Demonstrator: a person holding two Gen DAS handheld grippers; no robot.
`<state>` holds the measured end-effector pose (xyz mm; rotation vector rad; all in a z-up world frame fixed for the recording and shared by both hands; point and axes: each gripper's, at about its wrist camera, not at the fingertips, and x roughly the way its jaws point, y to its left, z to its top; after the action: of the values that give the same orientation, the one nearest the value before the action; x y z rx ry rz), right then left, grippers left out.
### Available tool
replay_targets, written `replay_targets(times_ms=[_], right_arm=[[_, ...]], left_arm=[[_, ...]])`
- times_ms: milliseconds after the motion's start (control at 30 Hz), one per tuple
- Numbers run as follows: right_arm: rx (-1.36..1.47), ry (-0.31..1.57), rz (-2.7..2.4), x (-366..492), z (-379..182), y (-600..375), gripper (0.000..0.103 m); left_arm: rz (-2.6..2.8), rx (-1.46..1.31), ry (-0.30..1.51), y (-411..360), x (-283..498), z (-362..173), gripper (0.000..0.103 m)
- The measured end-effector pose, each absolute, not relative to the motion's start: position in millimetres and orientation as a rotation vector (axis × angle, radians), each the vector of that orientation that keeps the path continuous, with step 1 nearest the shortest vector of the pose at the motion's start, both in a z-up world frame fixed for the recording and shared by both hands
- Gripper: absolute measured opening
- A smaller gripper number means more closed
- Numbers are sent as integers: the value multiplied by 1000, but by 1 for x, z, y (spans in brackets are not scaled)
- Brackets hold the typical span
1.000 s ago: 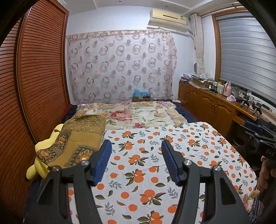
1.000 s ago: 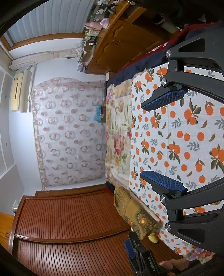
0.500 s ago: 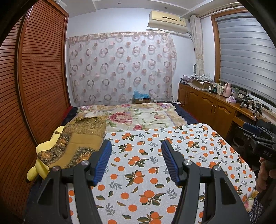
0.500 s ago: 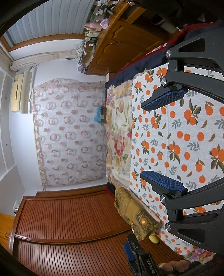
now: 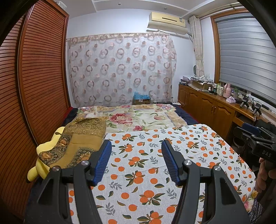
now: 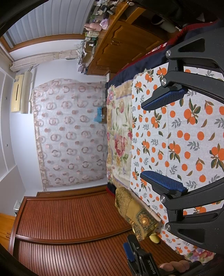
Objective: Fold small clothes
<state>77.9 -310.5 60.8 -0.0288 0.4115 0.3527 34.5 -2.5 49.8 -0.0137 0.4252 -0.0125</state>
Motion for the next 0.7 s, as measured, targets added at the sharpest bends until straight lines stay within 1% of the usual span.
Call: replay_targets(times_ms=[700], right_arm=[[-27,408,349,78,61,-312,74]], left_arm=[[-13,-14,422,-2,33,50,60]])
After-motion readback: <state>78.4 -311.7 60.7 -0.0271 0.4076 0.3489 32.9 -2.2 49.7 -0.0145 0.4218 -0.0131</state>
